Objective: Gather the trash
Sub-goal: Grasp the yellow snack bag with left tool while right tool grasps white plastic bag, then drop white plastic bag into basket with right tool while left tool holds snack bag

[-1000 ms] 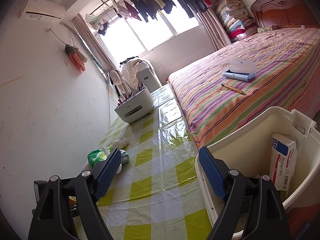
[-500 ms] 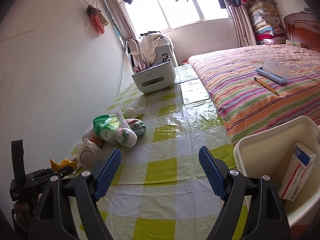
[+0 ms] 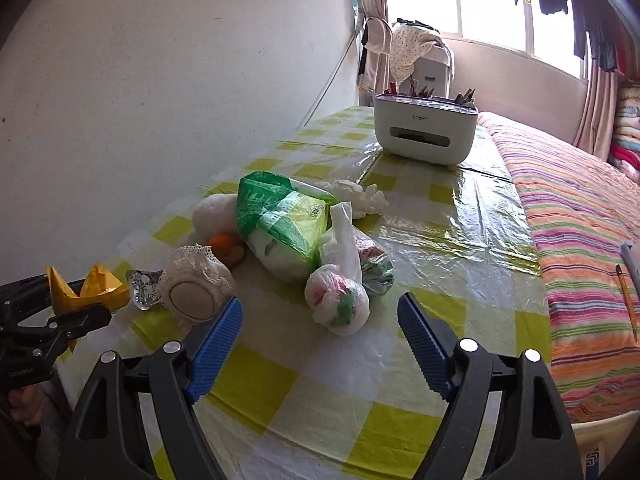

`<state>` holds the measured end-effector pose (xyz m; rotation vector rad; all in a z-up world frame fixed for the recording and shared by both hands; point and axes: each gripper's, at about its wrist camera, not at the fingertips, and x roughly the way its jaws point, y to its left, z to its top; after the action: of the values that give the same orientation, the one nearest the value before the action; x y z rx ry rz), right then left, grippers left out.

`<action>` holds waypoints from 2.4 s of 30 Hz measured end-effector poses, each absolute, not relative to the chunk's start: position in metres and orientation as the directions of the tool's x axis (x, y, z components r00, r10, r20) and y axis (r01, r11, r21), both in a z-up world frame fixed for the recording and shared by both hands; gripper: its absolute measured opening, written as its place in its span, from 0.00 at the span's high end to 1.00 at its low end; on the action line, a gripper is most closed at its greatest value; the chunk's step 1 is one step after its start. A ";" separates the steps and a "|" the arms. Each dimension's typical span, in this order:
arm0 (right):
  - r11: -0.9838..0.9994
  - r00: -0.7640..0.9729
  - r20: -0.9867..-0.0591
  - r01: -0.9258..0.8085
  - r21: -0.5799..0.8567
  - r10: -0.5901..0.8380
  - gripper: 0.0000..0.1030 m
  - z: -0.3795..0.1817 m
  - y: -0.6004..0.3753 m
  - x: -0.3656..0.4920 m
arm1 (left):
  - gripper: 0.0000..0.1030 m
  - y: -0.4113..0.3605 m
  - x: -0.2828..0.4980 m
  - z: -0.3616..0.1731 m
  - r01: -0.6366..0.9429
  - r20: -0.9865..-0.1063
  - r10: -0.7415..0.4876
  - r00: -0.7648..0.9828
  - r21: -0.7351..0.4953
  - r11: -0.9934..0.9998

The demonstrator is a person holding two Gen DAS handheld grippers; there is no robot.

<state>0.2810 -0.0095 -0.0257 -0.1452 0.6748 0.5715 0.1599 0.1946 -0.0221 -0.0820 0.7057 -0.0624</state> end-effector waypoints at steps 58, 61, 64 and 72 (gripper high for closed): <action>0.937 0.794 -0.509 -0.218 0.273 0.333 0.66 -0.029 -0.160 0.202 | 0.58 0.065 0.153 0.016 0.236 -0.491 -0.272 0.827 -0.136 0.962; 0.939 0.814 -0.488 -0.190 0.287 0.314 0.66 -0.027 -0.171 0.193 | 0.58 0.055 0.153 0.016 0.244 -0.493 -0.277 0.824 -0.133 0.961; 0.940 0.831 -0.470 -0.166 0.299 0.297 0.66 -0.027 -0.181 0.188 | 0.58 0.045 0.154 0.018 0.257 -0.493 -0.279 0.824 -0.113 0.960; 0.944 0.852 -0.455 -0.122 0.307 0.259 0.66 -0.028 -0.200 0.185 | 0.58 0.019 0.156 0.024 0.301 -0.479 -0.316 0.819 -0.110 0.947</action>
<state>0.1847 -0.1998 -0.0278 0.2740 0.5140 0.2030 0.1559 0.0186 0.0239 -0.0295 0.5150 -0.3288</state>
